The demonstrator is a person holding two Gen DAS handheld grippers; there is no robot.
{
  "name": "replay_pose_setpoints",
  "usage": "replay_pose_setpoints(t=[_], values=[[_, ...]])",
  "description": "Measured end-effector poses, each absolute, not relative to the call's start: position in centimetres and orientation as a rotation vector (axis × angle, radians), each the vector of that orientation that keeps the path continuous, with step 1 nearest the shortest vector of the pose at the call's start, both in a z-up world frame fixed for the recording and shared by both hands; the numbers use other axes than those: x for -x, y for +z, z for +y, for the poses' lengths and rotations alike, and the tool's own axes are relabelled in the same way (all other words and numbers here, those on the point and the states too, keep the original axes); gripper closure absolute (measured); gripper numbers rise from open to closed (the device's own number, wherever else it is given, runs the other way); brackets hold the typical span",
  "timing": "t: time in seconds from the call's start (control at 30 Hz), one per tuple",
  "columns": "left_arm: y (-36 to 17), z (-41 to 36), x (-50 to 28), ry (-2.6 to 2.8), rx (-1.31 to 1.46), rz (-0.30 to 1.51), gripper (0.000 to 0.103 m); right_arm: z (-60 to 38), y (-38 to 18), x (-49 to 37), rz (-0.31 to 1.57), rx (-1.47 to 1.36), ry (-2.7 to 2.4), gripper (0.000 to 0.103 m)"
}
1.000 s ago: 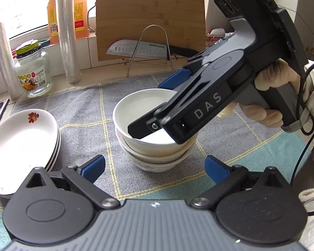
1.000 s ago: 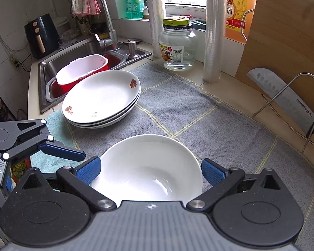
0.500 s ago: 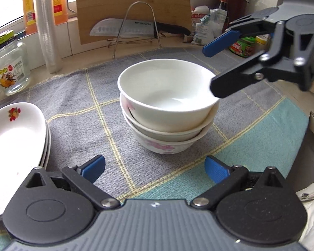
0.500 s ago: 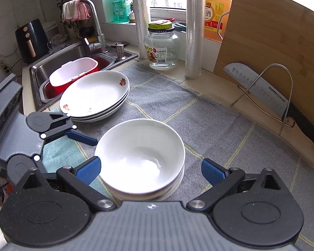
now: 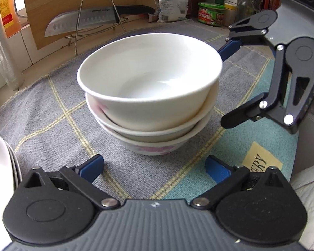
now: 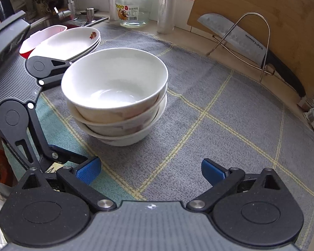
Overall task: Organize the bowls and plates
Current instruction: 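Close the left tool on the bowl stack while the right tool grips its opposite side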
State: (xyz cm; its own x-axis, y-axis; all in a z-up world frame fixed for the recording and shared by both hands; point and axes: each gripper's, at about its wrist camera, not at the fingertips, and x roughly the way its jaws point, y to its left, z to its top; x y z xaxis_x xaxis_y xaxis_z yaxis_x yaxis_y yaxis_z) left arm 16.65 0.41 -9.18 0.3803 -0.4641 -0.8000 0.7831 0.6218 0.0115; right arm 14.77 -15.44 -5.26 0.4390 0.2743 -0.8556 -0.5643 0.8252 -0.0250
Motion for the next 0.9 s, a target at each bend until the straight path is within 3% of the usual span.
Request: replay_pose_setpoints(t=[0.3,0.67,0.9], values=[[-9.3,0.3,-16.6,-0.794,-0.408,0.862,0.0,-15.5,-8.3,-16.6,0.968,0.358,0.664,0.0],[-9.5,0.5,-15.8,-0.756,-0.377,0.832,0.0,-16.6,-9.0,-15.2,0.831,0.326,0.694,0.0],[-9.7,1.0,-16.0,-0.837,-0.393,0.781,0.0,-16.4,-8.6,-14.7,0.842,0.313,0.657,0.0]])
